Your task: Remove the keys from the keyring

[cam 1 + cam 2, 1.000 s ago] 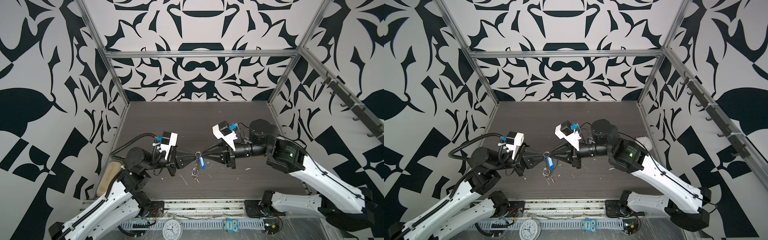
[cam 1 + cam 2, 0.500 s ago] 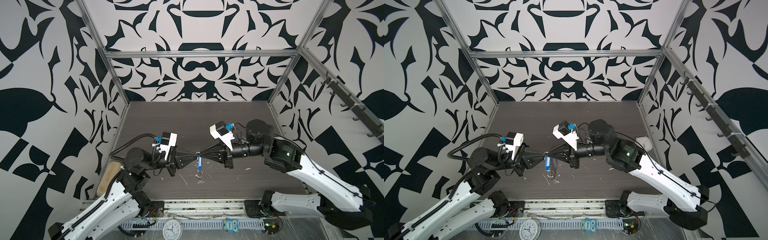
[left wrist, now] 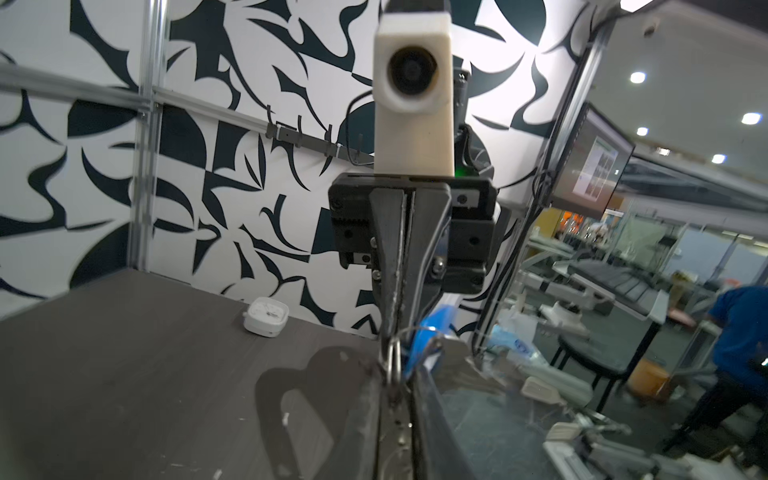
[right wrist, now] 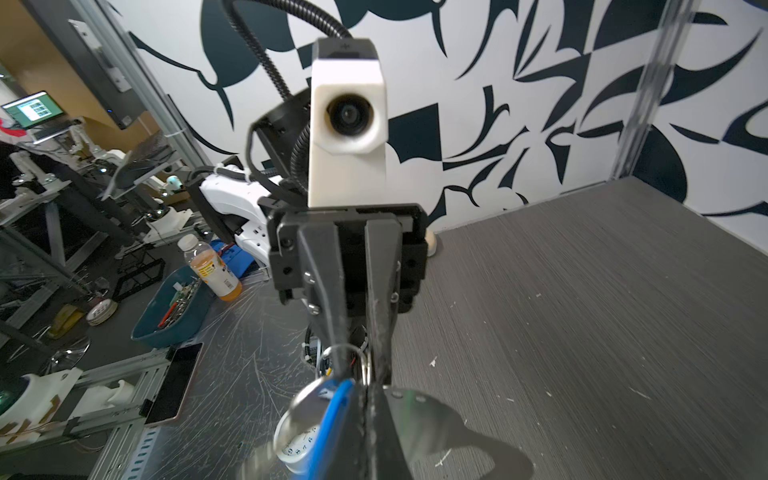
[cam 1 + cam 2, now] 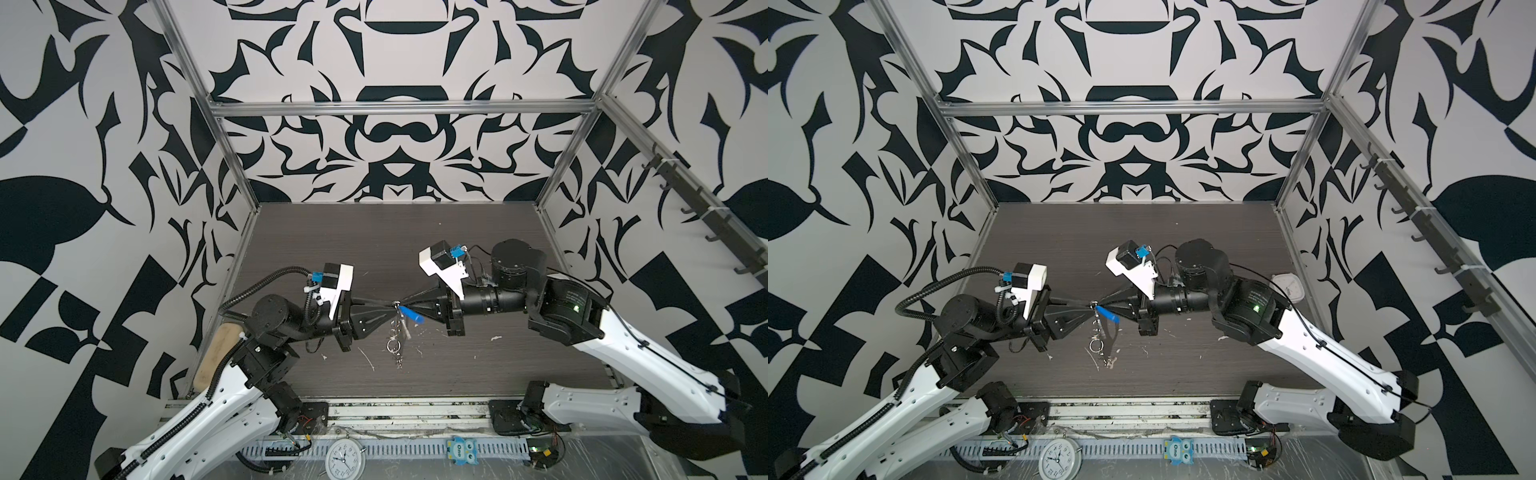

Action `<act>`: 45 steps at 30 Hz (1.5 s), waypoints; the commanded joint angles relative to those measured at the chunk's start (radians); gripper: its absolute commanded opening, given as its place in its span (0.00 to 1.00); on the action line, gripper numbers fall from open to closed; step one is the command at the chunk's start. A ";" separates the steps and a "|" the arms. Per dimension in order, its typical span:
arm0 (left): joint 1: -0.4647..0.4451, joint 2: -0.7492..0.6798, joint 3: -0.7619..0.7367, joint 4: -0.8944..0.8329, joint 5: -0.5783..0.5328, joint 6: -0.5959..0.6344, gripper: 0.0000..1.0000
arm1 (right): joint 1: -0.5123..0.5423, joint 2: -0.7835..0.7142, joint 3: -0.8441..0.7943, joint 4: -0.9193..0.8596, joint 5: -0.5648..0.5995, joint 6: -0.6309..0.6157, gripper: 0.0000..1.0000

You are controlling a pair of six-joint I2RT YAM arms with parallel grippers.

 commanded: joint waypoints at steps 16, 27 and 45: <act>-0.003 -0.044 0.048 -0.236 -0.298 0.005 0.54 | 0.003 0.044 0.095 -0.104 0.372 0.045 0.00; -0.003 0.066 0.061 -0.185 -0.429 0.034 0.58 | 0.005 0.086 0.101 -0.087 0.518 0.102 0.00; -0.005 0.219 0.167 -0.186 -0.405 0.050 0.48 | 0.010 0.077 0.083 -0.122 0.577 0.088 0.00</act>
